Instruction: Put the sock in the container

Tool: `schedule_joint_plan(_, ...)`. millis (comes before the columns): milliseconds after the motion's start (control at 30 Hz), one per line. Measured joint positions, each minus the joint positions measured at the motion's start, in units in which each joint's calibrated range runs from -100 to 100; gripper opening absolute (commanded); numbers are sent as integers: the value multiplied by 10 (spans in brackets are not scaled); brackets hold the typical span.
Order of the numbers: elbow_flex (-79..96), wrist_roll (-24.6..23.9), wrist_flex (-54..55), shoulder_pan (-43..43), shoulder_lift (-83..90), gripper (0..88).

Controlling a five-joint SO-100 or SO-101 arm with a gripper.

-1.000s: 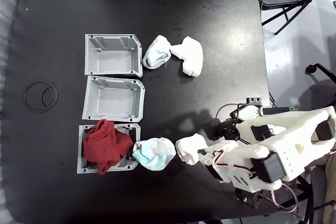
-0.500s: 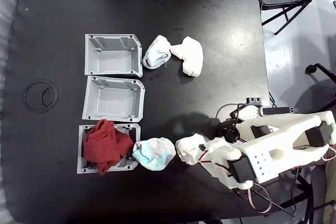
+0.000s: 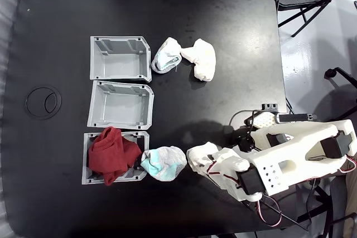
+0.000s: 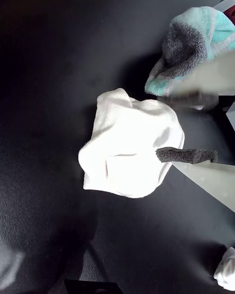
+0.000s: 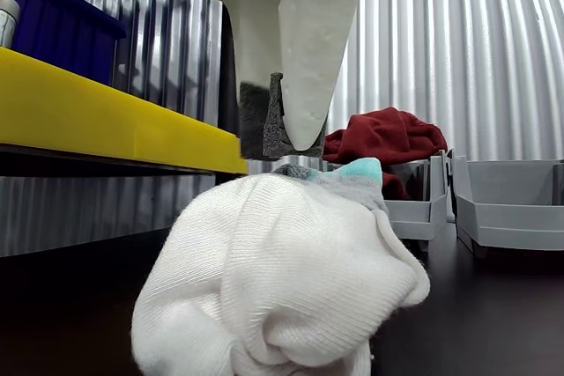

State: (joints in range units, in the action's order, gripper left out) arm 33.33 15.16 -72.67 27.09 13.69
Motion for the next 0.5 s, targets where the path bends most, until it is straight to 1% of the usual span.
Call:
schedule_joint_plan(100,0,1,-21,0,-6,410)
schedule_joint_plan(167,0,1,-36,0,-7,429)
schedule_joint_plan(333,14,16,-51,0,-9,431)
schedule_joint_plan(500,53,20,-41,0,-9,430)
